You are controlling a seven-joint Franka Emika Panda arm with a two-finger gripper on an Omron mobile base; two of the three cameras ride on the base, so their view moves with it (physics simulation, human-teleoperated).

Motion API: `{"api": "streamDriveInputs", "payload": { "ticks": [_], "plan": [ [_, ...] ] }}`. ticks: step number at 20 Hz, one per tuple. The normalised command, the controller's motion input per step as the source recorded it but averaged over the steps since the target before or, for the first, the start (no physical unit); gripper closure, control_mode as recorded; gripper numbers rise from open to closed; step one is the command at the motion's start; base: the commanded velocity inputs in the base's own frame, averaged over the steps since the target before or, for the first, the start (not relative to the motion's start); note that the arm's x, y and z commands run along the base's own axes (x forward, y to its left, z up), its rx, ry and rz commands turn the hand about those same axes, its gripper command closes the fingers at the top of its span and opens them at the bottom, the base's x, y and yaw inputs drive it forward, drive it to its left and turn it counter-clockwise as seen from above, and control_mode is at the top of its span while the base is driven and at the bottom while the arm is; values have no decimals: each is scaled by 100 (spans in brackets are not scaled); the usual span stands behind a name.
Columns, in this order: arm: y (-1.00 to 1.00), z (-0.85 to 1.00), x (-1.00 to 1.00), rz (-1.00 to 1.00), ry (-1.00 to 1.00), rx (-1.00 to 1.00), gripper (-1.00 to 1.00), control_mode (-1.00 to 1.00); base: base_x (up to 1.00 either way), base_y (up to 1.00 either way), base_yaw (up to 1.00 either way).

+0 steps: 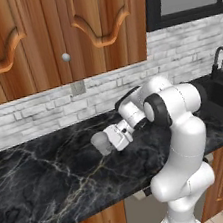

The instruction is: Move the glass cup from next to the sink to the open cabinet. Then, move the bowl with the sweet potato to the fridge to clear the area for faucet cleaning.

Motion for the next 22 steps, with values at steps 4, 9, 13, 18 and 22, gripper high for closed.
{"api": "streamDriveInputs", "payload": {
  "ticks": [4, 9, 13, 18, 22],
  "plan": [
    [0, 2, 0, 0, 0, 1, 100, -100, 0, 0, 0],
    [-1, 69, -23, -1, -10, 10, 100, -100, 0, 0, 0],
    [-39, 100, -65, -12, -20, 19, 100, -100, 0, 0, 0],
    [-60, 100, -97, -31, -24, 30, 100, -100, 0, 0, 0],
    [-53, 100, -86, -47, -10, 40, 100, -100, 0, 0, 0]
  ]
}}
